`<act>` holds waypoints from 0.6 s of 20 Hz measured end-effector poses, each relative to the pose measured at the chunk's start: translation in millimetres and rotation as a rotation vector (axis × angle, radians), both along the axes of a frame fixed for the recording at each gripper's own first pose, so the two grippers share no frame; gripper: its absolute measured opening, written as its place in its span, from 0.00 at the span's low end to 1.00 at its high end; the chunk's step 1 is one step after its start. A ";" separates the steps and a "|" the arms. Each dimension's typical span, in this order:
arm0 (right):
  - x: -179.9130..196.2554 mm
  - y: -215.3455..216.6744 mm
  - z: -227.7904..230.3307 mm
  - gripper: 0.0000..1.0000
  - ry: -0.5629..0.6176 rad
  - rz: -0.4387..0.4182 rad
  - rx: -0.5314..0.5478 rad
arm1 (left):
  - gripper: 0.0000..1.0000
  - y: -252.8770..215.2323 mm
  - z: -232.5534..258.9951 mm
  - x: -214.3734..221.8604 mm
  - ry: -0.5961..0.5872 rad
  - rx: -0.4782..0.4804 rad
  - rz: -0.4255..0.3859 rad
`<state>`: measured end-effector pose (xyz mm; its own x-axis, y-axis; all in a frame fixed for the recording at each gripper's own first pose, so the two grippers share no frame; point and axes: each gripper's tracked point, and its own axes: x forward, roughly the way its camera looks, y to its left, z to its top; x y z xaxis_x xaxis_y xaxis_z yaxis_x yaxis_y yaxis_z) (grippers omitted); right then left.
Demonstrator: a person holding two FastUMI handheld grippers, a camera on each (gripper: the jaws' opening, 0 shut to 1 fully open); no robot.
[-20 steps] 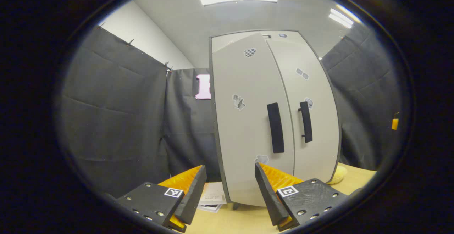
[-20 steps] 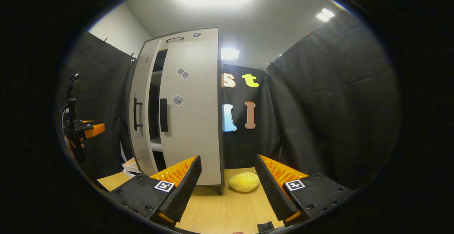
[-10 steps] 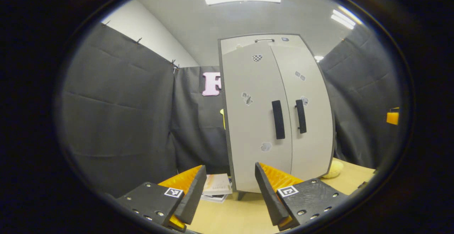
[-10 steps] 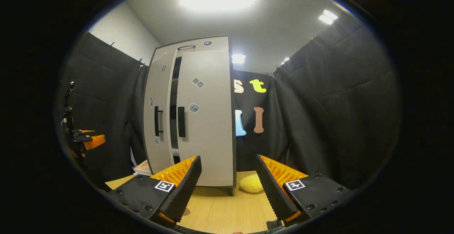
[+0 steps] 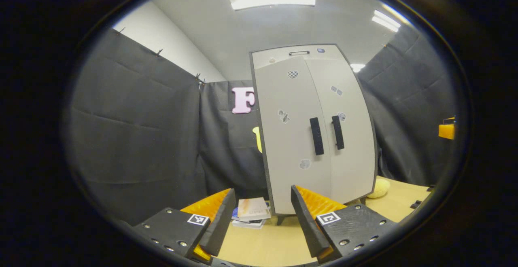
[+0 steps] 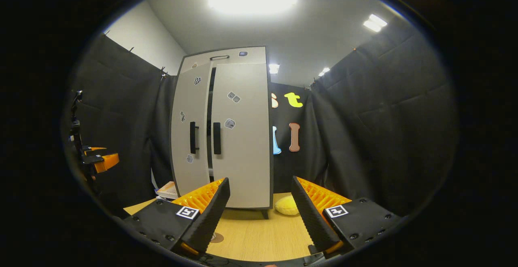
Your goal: Grasp the bottle in the cabinet with the left hand and place it on the coaster, then close the right door with the right hand and the left door with the left hand.
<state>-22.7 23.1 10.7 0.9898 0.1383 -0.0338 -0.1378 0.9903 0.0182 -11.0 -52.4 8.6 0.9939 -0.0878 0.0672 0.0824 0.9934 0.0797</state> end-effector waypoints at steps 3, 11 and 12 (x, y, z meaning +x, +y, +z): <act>-1.5 3.3 -3.0 0.97 0.001 -0.009 0.001 | 0.81 7.0 -3.8 -4.5 0.010 0.001 0.006; -3.5 6.5 -2.2 0.97 -0.006 -0.019 -0.011 | 0.81 20.8 -9.1 -6.1 0.025 -0.023 0.026; -4.4 7.0 -0.8 0.97 -0.008 -0.019 -0.010 | 0.81 23.1 -8.6 -7.3 0.025 -0.024 0.027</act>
